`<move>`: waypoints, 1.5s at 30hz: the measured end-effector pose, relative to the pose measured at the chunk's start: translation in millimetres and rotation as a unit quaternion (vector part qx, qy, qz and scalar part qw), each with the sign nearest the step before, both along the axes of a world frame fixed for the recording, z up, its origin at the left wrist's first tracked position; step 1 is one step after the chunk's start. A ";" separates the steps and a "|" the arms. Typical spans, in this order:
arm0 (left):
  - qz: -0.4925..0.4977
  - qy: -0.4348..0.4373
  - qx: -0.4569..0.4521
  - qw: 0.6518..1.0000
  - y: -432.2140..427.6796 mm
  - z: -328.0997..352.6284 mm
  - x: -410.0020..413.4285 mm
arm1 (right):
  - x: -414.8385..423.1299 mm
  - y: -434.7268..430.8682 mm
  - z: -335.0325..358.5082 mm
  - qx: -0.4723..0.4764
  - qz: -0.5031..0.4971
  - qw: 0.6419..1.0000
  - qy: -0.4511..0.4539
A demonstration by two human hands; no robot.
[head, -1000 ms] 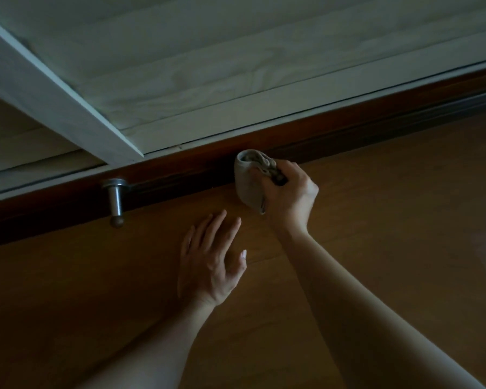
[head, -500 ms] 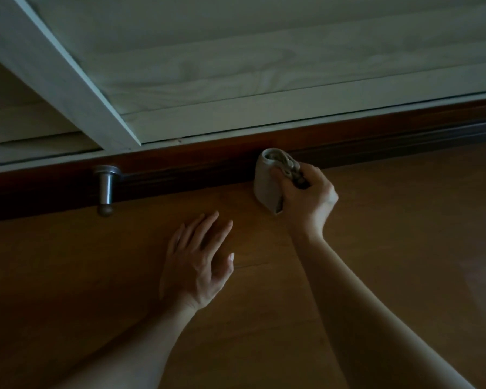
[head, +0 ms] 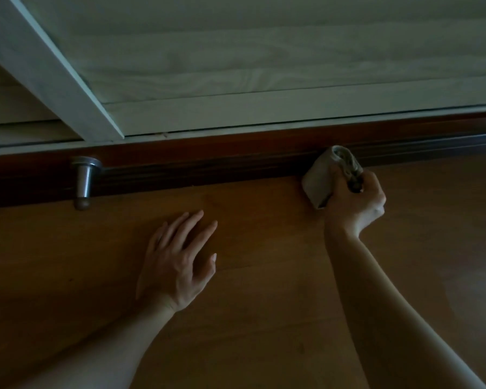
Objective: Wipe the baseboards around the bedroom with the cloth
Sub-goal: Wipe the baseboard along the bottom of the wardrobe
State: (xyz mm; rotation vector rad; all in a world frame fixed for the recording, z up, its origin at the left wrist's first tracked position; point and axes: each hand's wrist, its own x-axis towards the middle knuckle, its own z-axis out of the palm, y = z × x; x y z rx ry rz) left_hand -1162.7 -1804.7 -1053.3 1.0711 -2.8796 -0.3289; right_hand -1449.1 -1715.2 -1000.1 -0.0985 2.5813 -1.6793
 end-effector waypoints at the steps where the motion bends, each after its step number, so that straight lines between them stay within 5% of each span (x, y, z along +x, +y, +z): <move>1: 0.000 -0.003 0.003 1.000 -0.3 0.1 0.1 | 5.6 -1.9 -2.0 -0.011 -0.018 1.000 -0.009; 18: 0.045 0.053 -0.009 0.998 13.4 -2.5 24.9 | 92.6 -53.0 -5.0 -0.082 -0.051 0.991 -0.097; 34: 0.084 0.071 -0.035 0.993 26.1 -3.1 46.7 | 189.1 -97.3 -15.8 -0.075 0.110 0.987 -0.086; 39: 0.085 0.072 -0.023 0.993 25.5 -3.5 47.9 | 191.2 -100.3 -16.4 -0.049 0.209 0.976 -0.050; 45: 0.109 0.076 -0.038 0.990 26.9 -5.4 41.9 | 148.4 -79.4 -16.5 -0.023 0.195 0.980 -0.032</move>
